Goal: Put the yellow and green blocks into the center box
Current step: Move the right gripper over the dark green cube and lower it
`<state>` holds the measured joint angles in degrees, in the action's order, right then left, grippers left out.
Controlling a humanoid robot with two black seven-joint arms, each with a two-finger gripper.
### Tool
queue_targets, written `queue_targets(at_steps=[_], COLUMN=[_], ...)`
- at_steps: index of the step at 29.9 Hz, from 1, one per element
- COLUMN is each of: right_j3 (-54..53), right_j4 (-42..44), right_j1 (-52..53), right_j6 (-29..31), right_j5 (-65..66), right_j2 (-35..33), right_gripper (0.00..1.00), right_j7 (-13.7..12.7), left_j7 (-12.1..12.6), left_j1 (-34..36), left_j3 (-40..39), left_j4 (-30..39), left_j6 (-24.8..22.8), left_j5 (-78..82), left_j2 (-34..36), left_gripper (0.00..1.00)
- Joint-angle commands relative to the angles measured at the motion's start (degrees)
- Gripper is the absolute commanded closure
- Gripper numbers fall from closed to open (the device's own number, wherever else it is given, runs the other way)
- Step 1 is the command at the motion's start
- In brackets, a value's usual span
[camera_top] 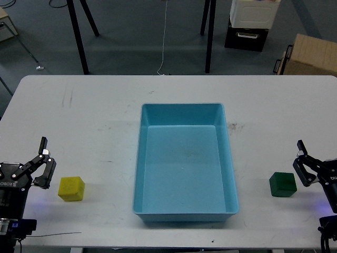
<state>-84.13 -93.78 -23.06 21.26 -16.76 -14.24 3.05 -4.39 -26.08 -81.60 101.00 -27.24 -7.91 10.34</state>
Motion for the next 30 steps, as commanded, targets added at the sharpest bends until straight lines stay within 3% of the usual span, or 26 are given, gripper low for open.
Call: queue_targets(at_steps=[1,5,9,13,17,23,30], right_j3=[-0.1,-0.4,1.4,11.5,27.0,59.6,92.3], right_j4=[0.0,0.4,2.1,6.3,10.1,10.8,9.1], right_j1=[0.0,0.9,9.2,20.8,37.0,67.5,92.6], right_j6=[0.0,-0.4,-3.4,-6.0,-6.2,-6.1,-2.6], right_j5=[0.0,1.1,8.7,12.7,18.7,33.8,49.9], right_j2=[-0.2,-1.8,-15.5,-28.2,-36.5,-40.5,-38.5], right_gripper=[0.0,0.0,0.0,0.0,0.0,0.0,0.0], right_j7=[0.0,-0.3,-2.4,-7.1,-12.8,-23.9,-25.3], left_j7=[0.0,0.0,0.0,0.0,0.1,0.1,0.1], left_j1=[0.1,0.2,1.3,3.1,5.1,6.0,5.9], left_j3=[0.1,0.1,0.1,0.2,0.3,0.3,0.4], left_j4=[0.0,0.0,0.0,-0.2,-0.4,-0.4,-0.9], left_j6=[-0.1,-0.2,0.4,0.7,2.3,2.9,2.9], left_j5=[0.0,0.0,0.0,0.1,0.2,0.2,0.3], left_j2=[0.0,-0.1,-0.1,-0.1,-0.1,-0.3,-0.7], left_gripper=[0.0,0.0,0.0,0.0,0.0,0.0,0.0])
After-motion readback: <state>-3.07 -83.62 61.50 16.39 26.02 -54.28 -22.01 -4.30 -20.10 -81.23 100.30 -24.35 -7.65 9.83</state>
